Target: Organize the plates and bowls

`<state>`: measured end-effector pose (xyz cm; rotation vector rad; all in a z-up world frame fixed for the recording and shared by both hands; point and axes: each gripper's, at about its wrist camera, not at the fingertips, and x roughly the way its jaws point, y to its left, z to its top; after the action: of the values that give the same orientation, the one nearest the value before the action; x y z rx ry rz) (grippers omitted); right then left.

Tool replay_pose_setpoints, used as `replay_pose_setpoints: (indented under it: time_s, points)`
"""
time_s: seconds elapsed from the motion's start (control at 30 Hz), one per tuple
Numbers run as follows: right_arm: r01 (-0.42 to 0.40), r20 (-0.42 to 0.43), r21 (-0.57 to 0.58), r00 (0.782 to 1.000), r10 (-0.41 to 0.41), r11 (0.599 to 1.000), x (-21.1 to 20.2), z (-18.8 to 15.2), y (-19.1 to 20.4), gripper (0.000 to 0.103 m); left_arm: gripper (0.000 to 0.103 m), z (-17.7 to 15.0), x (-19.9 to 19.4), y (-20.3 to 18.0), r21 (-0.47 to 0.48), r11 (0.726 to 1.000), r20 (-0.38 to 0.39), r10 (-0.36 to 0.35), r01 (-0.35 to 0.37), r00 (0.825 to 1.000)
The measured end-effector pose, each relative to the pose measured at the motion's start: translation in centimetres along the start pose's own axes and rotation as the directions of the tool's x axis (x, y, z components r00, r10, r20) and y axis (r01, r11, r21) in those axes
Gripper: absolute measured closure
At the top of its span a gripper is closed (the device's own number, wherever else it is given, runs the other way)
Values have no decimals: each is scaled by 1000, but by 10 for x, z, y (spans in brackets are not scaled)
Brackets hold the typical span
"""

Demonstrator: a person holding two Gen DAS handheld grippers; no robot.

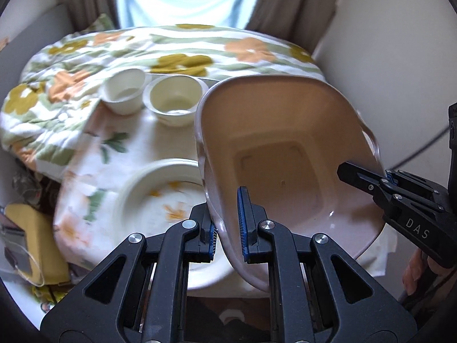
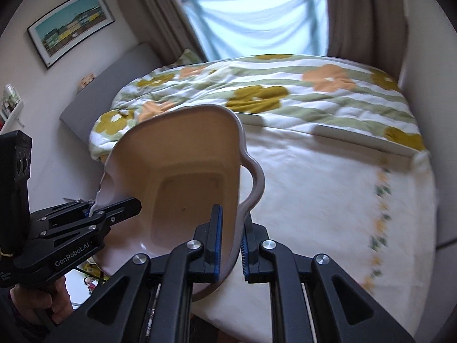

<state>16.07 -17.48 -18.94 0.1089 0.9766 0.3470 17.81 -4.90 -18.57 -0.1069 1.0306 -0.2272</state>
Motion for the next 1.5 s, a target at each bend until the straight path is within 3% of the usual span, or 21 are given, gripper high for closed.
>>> replay_pose_setpoints:
  time_s: [0.23,0.4,0.63,0.97,1.0,1.07,1.1,1.13,1.2,1.27,1.33,1.5]
  points:
    - [142,-33,127,990,-139,982,-25,-44,-87,92,92,-20,52,-96,103,988,-102,-108,118,989]
    - [186,-73,220,982,-174,957,-13,-62,-135,92,92,-35,103,-139,124,975,-199,-155,182,968]
    - [195,-92,289,980,-175,937,9,-84,-172,92,92,-49,138,-153,165,971,-239,-132,174,962]
    - [147,-78,344,989,-128,928,12,-107,-195,92,91,-50,145,-156,198,971,-202,-92,132,975]
    - [142,-75,354,990,-123,925,12,-108,-197,92,87,-51,144,-157,203,971,-202,-82,124,976]
    - [129,-79,370,991,-108,920,14,-108,-199,92,63,-49,145,-158,217,971,-197,-60,103,979]
    - [129,-83,375,991,-106,918,14,-109,-199,92,33,-48,145,-160,226,970,-187,-45,88,981]
    - [130,-85,378,991,-105,917,15,-109,-198,92,19,-49,141,-161,234,970,-161,-31,69,987]
    - [133,-83,380,990,-110,915,14,-110,-197,86,19,-47,137,-162,242,968,-126,-37,67,991]
    - [141,-65,384,990,-125,912,10,-111,-196,66,19,-46,136,-163,248,967,-131,-27,59,991]
    - [131,-50,400,991,-121,907,4,-111,-197,54,19,-46,131,-161,250,967,-131,-20,52,991]
    - [150,-24,398,988,-154,905,-23,-105,-191,54,19,-40,101,-152,238,971,-102,-9,33,995]
